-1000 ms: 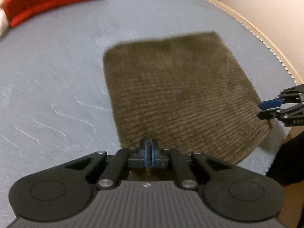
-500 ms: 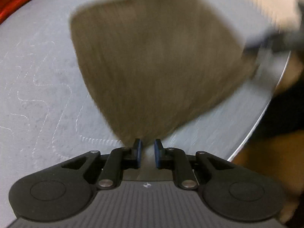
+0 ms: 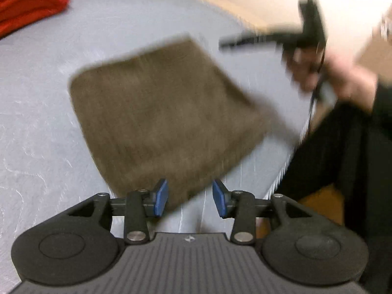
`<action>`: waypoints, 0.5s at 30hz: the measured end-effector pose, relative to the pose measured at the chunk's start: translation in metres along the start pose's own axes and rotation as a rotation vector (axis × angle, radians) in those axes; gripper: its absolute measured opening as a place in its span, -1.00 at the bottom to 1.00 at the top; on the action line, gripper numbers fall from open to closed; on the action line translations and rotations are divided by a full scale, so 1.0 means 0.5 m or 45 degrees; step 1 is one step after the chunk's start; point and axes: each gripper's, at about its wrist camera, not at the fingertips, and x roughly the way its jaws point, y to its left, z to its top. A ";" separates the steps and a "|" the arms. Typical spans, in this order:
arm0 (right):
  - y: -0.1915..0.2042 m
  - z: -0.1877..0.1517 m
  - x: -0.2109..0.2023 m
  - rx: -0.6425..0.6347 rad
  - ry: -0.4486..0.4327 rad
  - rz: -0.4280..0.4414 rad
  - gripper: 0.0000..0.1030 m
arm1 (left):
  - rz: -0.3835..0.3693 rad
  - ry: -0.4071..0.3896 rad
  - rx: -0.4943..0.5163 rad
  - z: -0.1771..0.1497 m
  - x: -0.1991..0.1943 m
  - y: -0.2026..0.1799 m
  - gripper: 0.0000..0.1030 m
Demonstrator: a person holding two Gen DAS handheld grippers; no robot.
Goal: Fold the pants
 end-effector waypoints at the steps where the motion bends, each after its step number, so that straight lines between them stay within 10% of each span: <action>1: 0.001 0.010 0.020 0.012 0.005 0.002 -0.29 | 0.023 -0.055 -0.054 0.003 -0.009 0.016 -0.08; 9: 0.011 0.058 0.172 -0.018 0.122 -0.087 -0.26 | 0.386 -0.228 -0.158 0.067 0.032 0.066 -0.37; 15: 0.020 0.057 0.239 -0.043 0.168 -0.210 -0.38 | 0.518 0.021 -0.183 0.080 0.125 0.099 -0.37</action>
